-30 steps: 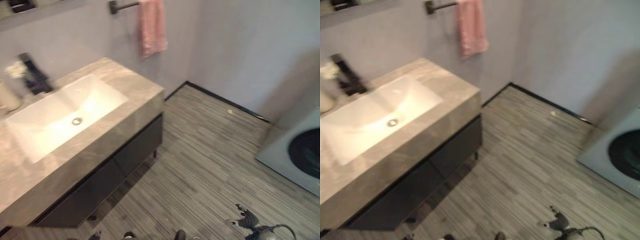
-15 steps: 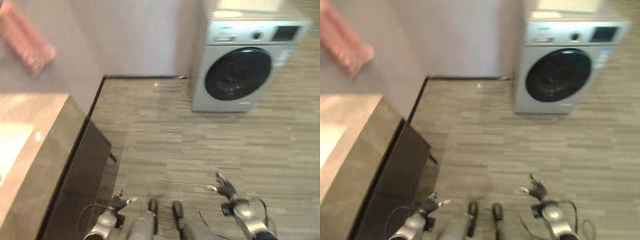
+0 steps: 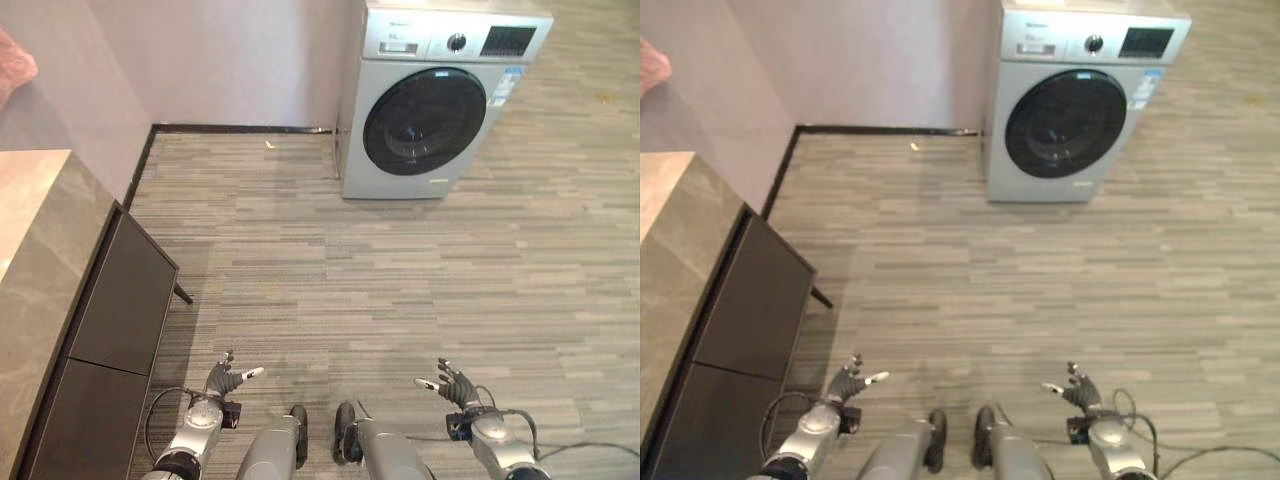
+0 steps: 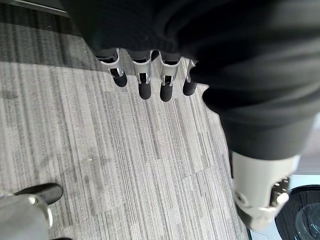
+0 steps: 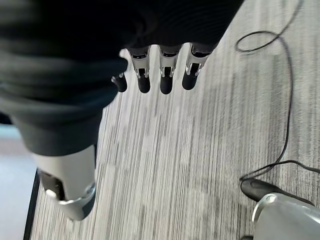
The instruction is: Put brush and paste in cup on sink, flatten towel.
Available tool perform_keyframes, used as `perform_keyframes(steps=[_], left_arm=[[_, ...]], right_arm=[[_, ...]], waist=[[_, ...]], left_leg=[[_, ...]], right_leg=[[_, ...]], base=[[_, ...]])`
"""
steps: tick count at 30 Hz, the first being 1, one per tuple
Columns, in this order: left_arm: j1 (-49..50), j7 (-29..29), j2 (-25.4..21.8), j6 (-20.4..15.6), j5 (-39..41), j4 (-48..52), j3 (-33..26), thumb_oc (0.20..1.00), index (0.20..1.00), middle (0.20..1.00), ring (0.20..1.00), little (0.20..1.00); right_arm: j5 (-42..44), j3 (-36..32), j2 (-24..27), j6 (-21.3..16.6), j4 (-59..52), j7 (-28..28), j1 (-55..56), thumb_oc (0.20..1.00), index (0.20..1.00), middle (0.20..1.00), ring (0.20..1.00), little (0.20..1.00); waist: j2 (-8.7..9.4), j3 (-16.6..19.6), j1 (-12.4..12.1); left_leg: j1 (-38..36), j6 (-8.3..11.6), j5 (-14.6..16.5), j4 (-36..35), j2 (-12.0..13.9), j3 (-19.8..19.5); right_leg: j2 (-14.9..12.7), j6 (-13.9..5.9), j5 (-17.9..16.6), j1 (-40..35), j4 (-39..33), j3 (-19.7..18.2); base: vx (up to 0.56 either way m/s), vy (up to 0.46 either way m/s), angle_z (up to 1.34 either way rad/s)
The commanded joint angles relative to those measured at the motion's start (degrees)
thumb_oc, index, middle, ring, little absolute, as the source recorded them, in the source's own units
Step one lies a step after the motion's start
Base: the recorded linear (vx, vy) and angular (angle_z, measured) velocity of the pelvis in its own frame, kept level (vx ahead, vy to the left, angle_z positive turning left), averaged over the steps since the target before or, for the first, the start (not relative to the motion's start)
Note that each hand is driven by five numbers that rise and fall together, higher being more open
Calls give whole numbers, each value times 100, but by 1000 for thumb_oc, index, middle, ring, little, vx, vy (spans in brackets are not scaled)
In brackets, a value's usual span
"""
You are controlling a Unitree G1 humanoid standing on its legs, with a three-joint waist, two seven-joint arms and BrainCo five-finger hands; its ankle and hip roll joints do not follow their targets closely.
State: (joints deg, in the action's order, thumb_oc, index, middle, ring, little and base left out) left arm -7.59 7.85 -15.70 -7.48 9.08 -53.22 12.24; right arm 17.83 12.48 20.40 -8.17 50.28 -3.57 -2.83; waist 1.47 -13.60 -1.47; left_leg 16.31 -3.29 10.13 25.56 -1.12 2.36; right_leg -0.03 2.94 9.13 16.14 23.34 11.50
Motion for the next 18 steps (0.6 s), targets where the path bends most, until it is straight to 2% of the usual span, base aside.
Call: perform_keyframes(steps=[1,5,8,10,11,12,14,17,18], left_arm=[[-117,144,-129,-244,47,59,79,1000,1000,1000,1000,1000],[-94,154,-131,-263,72,187,114,1000,1000,1000,1000,1000],[-172,205,-106,-291,-43,217,195,1000,1000,1000,1000,1000],[-166,274,-64,-317,103,280,144,1000,1000,1000,1000,1000],[-165,274,-64,-317,104,280,145,1000,1000,1000,1000,1000],[-163,294,-13,-327,232,296,93,1000,1000,1000,1000,1000],[-162,294,-13,-327,233,296,94,1000,1000,1000,1000,1000],[-205,321,28,-324,175,325,150,1000,1000,1000,1000,1000],[-144,394,-122,-334,82,636,130,1000,1000,1000,1000,1000]], right_arm=[[221,-148,44,-179,-144,-63,35,1000,1000,1000,1000,1000],[21,-139,69,-175,-245,-77,203,1000,1000,1000,1000,1000],[105,-228,121,-199,-361,-49,313,1000,1000,1000,1000,1000],[279,-320,92,-237,-484,-61,404,1000,1000,1000,1000,1000],[280,-321,93,-236,-486,-61,406,1000,1000,1000,1000,1000],[278,-364,81,-235,-437,-97,446,1000,1000,1000,1000,1000],[278,-364,81,-236,-436,-97,446,1000,1000,1000,1000,1000],[30,-320,59,-173,-324,-267,419,1000,1000,1000,1000,1000],[92,-233,65,-162,-418,-212,267,1000,1000,1000,1000,1000]], waist=[[81,177,-37],[99,284,-47],[140,260,-12],[143,254,23],[142,255,22],[126,257,53],[126,252,46],[106,212,51],[15,104,78]], left_leg=[[-80,130,-49,242,27,202],[-203,355,-441,-207,-15,99],[-101,533,-710,-241,88,297],[-88,573,-774,-254,192,566],[-87,573,-774,-254,193,566],[-145,587,-772,-344,275,785],[-154,588,-773,-349,277,792],[-81,701,-932,-234,307,848],[-209,537,-669,-434,268,837]], right_leg=[[-228,-558,61,-486,-197,-245],[-250,-542,-10,-765,-655,-12],[-338,-522,-125,-914,-976,217],[-372,-532,-167,-936,-1063,318],[-370,-532,-169,-936,-1066,318],[-372,-529,-175,-970,-1130,356],[-370,-529,-179,-977,-1135,349],[-397,-542,-236,-1059,-1261,353],[-409,-639,-136,-764,-774,202]], base=[[59,-41,22],[72,-85,13],[-2,-50,55],[-13,-16,67],[-6,-1,33],[1,5,20],[0,4,9],[-33,84,2],[-38,143,3]])
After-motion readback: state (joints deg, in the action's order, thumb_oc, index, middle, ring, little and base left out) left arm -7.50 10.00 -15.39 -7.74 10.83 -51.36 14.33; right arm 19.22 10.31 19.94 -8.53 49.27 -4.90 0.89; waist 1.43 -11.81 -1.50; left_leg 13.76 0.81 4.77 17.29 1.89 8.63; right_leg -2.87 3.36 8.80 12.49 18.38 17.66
